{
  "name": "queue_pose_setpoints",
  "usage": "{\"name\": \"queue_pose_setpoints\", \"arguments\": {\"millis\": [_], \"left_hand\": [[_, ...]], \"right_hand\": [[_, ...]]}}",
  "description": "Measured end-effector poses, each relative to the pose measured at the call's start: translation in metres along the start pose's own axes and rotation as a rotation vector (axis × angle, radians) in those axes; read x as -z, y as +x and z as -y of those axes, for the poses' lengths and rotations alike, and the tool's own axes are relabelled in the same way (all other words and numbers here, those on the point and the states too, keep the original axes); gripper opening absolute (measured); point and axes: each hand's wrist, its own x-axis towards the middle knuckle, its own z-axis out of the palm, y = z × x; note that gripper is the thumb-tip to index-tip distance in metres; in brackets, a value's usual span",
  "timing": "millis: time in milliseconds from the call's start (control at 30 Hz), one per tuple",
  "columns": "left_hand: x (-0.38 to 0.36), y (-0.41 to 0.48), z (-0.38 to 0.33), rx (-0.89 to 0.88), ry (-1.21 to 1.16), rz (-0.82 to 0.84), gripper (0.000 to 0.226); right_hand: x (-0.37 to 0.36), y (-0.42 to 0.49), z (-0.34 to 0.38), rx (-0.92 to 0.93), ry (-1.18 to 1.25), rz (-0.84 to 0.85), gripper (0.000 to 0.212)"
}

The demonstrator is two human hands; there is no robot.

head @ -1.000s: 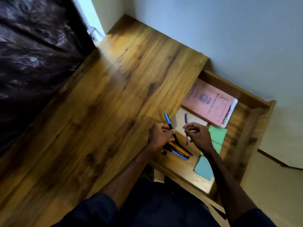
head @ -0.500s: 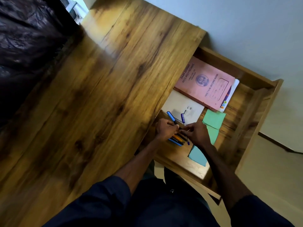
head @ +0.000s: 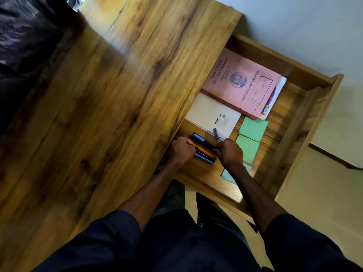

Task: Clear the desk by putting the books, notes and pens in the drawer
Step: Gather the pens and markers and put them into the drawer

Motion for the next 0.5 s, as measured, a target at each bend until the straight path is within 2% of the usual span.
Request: {"name": "queue_pose_setpoints", "arguments": {"millis": [233,333,433,500], "left_hand": [[0.0,-0.002,-0.005,-0.032,-0.014,-0.005,0.02],[0.0,-0.004,-0.005,-0.049,-0.022,-0.01,0.016],[0.0,-0.006,-0.003,-0.056,-0.026,-0.02,0.015],[0.001,-0.007,-0.002,-0.063,-0.032,-0.026,0.015]], "right_hand": [[0.014,-0.004,0.006,0.087,0.096,-0.101,0.028],[0.02,-0.002,0.007,0.06,0.168,-0.1,0.026],[0.019,0.0,0.009,0.047,0.163,-0.068,0.033],[0.018,0.005,0.01,0.034,0.15,-0.054,0.03]]}}
